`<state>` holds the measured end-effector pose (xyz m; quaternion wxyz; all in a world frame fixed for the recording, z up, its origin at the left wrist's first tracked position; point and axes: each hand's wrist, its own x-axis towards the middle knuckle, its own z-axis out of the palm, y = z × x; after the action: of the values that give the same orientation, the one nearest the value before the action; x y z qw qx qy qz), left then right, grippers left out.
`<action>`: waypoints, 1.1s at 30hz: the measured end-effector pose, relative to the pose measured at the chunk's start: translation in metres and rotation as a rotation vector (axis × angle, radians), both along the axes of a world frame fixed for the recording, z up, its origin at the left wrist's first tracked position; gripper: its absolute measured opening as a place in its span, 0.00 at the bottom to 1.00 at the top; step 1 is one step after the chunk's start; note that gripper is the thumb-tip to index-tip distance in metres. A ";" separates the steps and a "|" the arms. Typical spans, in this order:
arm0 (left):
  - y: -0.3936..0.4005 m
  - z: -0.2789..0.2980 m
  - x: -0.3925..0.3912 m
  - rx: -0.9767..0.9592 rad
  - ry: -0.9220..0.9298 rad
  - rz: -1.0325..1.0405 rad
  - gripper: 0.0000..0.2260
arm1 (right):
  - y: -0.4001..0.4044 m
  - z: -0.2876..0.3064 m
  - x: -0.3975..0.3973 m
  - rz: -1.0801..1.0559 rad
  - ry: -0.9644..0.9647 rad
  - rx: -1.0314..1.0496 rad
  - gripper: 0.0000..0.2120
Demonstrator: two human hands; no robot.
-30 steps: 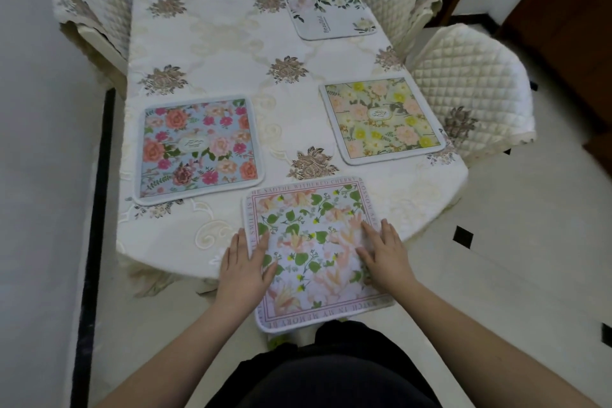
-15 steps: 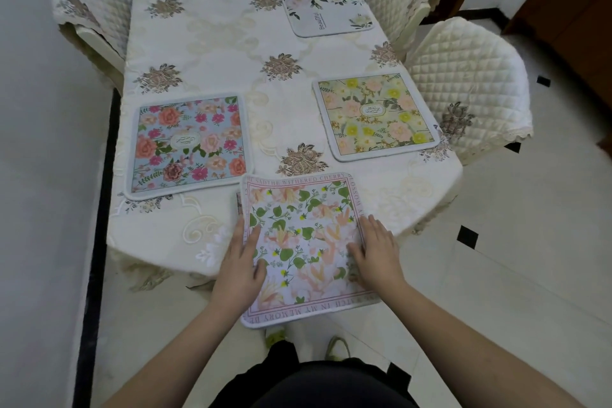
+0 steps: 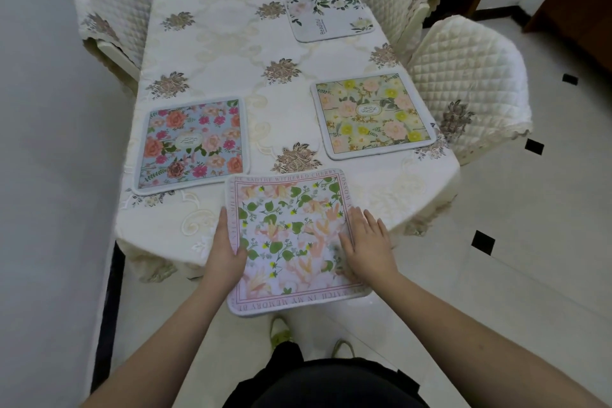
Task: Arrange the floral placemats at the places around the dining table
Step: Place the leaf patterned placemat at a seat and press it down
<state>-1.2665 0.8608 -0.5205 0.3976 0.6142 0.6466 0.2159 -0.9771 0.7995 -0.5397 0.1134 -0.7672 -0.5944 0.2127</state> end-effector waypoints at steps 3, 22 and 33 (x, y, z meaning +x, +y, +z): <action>-0.001 0.001 -0.004 -0.177 -0.082 0.075 0.40 | -0.001 0.014 0.003 -0.025 0.345 0.051 0.31; -0.068 0.039 -0.030 -0.011 -0.365 0.329 0.33 | 0.000 0.062 0.008 -0.021 0.767 -0.089 0.34; -0.152 0.062 -0.137 0.071 -0.393 0.593 0.31 | 0.005 0.090 -0.113 0.285 0.726 -0.119 0.35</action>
<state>-1.4033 0.7086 -0.4589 0.4128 0.3597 0.7001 0.4583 -1.0898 0.8045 -0.4499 0.2407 -0.5570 -0.6028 0.5181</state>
